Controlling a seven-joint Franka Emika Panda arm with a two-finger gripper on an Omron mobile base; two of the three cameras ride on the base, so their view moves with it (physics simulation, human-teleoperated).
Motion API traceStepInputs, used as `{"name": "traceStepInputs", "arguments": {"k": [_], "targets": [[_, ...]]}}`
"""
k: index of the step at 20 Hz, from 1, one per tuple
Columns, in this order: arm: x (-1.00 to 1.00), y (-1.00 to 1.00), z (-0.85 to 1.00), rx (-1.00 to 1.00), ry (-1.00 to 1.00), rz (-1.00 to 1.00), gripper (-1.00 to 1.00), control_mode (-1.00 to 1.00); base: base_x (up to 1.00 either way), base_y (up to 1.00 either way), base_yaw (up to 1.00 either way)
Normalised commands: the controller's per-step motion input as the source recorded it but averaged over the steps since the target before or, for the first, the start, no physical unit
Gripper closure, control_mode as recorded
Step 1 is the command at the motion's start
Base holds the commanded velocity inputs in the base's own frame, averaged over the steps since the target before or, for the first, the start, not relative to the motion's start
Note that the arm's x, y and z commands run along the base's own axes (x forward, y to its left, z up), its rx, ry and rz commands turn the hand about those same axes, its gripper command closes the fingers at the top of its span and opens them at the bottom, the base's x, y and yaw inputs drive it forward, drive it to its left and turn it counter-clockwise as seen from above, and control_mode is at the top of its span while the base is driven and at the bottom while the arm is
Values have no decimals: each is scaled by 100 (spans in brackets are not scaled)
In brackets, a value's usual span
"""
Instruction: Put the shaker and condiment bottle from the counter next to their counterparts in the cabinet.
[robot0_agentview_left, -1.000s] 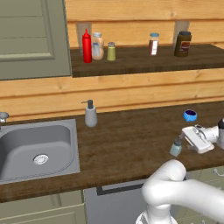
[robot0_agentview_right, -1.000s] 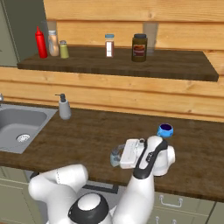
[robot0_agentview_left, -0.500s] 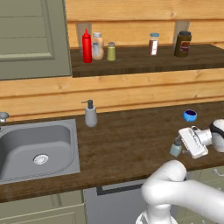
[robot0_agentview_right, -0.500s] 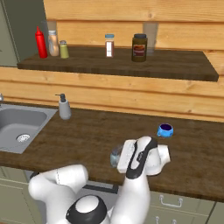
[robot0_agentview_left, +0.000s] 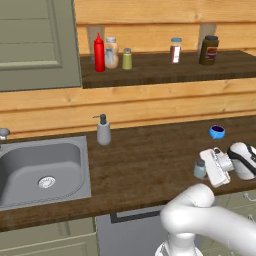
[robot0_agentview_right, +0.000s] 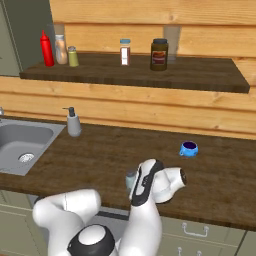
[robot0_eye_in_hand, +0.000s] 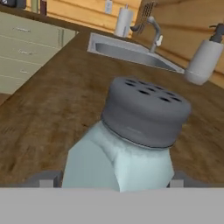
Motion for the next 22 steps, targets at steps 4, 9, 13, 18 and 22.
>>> {"name": "traceStepInputs", "arguments": {"k": [4, 9, 13, 18, 22], "targets": [[-3, 0, 39, 2, 0, -13, 100, -100, 0, 0, 0], [-10, 3, 99, 16, 0, -12, 100, -100, 0, 0, 0], [0, 10, 100, 4, 2, -12, 100, -100, 0, 0, 0], [-21, 27, 94, 0, 9, -19, 100, -100, 0, 0, 0], [-42, 37, 84, -1, 9, -23, 100, -100, 0, 0, 0]]}}
